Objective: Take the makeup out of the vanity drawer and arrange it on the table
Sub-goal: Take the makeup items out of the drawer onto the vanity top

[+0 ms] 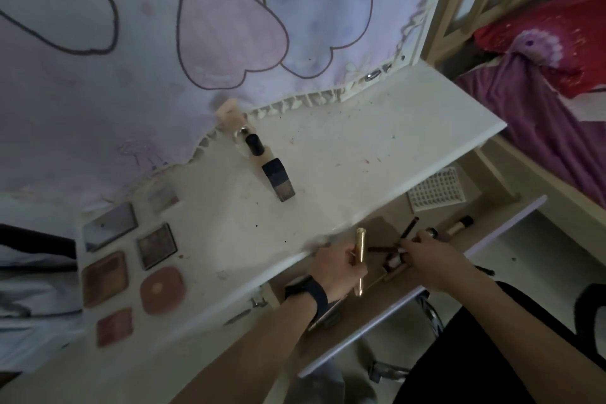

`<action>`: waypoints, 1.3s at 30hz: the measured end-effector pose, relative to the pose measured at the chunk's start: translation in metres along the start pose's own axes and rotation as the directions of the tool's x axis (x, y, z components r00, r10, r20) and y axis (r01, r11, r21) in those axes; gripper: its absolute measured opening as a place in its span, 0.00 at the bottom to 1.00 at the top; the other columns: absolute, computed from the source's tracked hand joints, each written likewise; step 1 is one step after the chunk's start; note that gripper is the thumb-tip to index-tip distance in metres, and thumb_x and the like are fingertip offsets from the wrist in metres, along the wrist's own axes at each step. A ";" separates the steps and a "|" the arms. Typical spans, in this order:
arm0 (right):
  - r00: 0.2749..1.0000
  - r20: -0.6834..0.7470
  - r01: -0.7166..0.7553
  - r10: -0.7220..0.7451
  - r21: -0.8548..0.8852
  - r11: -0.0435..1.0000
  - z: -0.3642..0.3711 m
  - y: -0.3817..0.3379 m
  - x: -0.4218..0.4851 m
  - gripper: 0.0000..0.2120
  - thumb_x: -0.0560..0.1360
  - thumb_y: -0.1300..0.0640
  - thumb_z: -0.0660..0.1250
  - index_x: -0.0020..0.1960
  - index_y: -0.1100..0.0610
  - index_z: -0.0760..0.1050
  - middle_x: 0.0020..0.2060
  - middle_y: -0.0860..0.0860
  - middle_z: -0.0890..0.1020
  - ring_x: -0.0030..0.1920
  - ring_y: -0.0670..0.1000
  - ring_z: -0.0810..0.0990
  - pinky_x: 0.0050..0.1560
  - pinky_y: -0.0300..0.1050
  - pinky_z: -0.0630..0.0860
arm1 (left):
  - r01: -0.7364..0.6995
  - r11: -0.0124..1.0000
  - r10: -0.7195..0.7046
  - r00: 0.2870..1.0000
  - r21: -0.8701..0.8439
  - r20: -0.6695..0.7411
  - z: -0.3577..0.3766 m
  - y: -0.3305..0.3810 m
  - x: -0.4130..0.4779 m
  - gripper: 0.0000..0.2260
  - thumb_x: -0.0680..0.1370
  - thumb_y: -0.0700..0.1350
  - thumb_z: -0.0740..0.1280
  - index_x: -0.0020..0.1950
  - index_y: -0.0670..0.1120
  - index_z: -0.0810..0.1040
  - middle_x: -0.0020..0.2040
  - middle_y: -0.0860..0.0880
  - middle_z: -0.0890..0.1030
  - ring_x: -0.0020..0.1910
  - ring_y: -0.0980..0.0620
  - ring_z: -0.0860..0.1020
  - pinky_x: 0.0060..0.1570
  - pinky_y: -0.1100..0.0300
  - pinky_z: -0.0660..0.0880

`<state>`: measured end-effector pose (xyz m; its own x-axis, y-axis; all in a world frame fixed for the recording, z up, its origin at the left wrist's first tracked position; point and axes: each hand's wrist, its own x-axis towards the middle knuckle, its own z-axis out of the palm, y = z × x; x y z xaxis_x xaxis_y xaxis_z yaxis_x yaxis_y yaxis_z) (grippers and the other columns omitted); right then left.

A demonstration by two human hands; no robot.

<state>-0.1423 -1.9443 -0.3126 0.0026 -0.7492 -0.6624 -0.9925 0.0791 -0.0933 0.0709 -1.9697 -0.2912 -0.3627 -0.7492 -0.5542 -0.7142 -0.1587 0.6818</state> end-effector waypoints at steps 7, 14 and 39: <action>0.939 -0.288 0.135 0.189 0.813 0.567 -0.006 -0.011 -0.055 0.14 0.83 0.52 0.62 0.67 0.48 0.79 0.32 0.40 0.83 0.37 0.40 0.80 0.37 0.31 0.71 | -0.150 0.945 0.118 0.985 -0.292 -0.123 -0.088 0.058 -0.041 0.14 0.75 0.48 0.74 0.59 0.54 0.76 0.47 0.52 0.84 0.41 0.55 0.84 0.44 0.61 0.81; 0.917 -0.287 0.278 0.277 0.958 0.071 -0.053 -0.058 -0.047 0.09 0.82 0.47 0.64 0.58 0.38 0.80 0.32 0.48 0.82 0.33 0.47 0.79 0.34 0.43 0.75 | -0.264 0.938 0.188 0.932 -0.225 -0.311 -0.198 0.104 -0.023 0.28 0.74 0.43 0.74 0.68 0.61 0.67 0.39 0.47 0.85 0.39 0.49 0.85 0.44 0.54 0.83; 0.945 -0.298 0.183 0.136 0.825 0.534 -0.181 -0.169 0.182 0.24 0.78 0.56 0.67 0.73 0.49 0.71 0.63 0.48 0.80 0.62 0.50 0.78 0.55 0.34 0.68 | 0.092 0.626 0.031 0.989 0.775 -0.143 -0.294 0.053 0.199 0.13 0.78 0.48 0.63 0.53 0.39 0.76 0.42 0.44 0.80 0.38 0.46 0.78 0.32 0.57 0.73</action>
<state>0.0036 -2.2133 -0.2831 -0.1686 -0.8929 -0.4174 -0.4286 0.4478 -0.7847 0.1369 -2.3164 -0.2255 -0.2957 -0.8380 -0.4587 -0.9440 0.3300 0.0055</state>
